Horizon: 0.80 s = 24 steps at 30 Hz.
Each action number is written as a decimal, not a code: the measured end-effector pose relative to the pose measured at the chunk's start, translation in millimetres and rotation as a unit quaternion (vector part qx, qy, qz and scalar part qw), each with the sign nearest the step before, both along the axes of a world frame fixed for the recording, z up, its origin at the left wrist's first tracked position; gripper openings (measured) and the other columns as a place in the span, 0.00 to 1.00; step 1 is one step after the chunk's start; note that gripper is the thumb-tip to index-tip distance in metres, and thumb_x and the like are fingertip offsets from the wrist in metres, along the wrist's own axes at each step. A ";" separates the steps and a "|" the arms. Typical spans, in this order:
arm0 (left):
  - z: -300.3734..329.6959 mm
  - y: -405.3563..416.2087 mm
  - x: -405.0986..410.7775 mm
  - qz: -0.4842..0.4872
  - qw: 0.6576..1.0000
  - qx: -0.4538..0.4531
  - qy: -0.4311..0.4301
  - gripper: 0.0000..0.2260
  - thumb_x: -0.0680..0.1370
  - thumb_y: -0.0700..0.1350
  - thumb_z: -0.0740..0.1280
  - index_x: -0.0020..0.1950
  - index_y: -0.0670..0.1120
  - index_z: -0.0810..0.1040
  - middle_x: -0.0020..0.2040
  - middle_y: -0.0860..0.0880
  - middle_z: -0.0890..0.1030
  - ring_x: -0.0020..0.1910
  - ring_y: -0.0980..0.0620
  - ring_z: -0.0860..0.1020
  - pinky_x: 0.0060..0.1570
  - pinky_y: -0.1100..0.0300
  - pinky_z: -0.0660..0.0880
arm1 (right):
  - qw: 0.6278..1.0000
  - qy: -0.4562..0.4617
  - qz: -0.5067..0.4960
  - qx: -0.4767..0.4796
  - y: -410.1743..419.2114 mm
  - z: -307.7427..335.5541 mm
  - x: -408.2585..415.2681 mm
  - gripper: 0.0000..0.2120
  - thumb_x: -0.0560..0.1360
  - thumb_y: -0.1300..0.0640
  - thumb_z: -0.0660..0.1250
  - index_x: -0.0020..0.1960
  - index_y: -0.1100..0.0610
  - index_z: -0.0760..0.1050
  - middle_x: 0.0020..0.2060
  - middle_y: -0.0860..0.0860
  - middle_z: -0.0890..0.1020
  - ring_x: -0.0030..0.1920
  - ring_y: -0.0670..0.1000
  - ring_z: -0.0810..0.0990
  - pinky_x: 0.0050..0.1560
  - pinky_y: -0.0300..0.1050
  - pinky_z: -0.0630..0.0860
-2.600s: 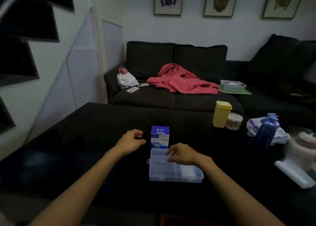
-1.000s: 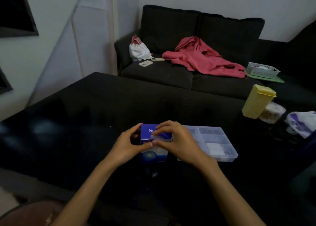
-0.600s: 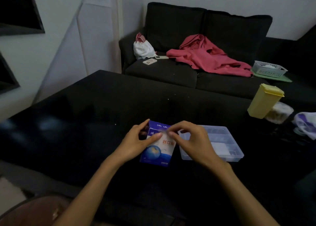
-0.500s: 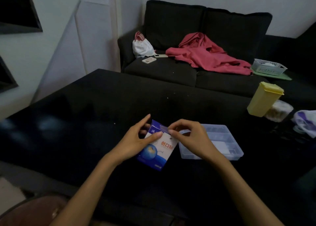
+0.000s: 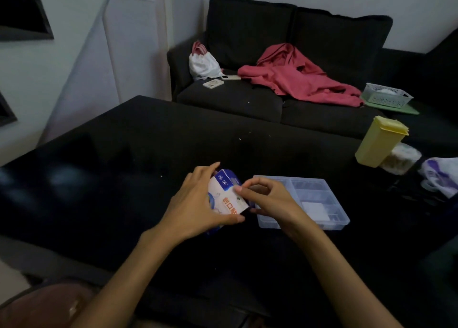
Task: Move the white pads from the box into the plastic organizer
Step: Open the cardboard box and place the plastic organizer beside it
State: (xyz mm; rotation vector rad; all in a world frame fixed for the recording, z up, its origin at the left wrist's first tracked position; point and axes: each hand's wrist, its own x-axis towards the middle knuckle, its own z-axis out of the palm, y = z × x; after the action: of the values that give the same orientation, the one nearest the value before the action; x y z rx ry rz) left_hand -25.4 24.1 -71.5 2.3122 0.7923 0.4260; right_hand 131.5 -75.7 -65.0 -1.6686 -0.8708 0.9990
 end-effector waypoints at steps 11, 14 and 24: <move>-6.1 4.8 -5.4 -0.078 0.978 0.187 -0.040 0.42 0.64 0.62 0.74 0.73 0.52 0.61 0.66 0.54 0.70 0.59 0.63 0.65 0.61 0.64 0.62 | 0.992 -0.107 0.067 0.007 -4.5 4.1 14.0 0.21 0.71 0.57 0.70 0.61 0.48 0.67 0.54 0.47 0.76 0.52 0.42 0.77 0.46 0.37 0.74; -10.5 7.6 -5.2 -0.099 0.973 0.206 -0.022 0.42 0.64 0.63 0.74 0.73 0.53 0.61 0.67 0.54 0.69 0.60 0.64 0.64 0.61 0.66 0.60 | 0.986 -0.141 0.086 0.025 -5.4 -1.5 14.4 0.20 0.70 0.58 0.72 0.57 0.44 0.68 0.55 0.44 0.75 0.54 0.42 0.77 0.47 0.36 0.76; -12.9 10.4 0.2 -0.127 0.975 0.180 0.023 0.40 0.66 0.60 0.74 0.73 0.54 0.59 0.69 0.54 0.67 0.67 0.59 0.65 0.67 0.62 0.59 | 0.988 -0.135 0.074 -0.016 -5.7 -4.9 10.6 0.25 0.70 0.56 0.72 0.61 0.46 0.64 0.61 0.50 0.74 0.51 0.44 0.78 0.52 0.44 0.77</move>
State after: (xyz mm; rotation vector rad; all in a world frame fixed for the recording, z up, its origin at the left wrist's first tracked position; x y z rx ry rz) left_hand -25.2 34.5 -84.3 2.7266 0.4575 0.4286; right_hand 142.1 -81.4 -69.9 -1.8150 -1.1768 0.9015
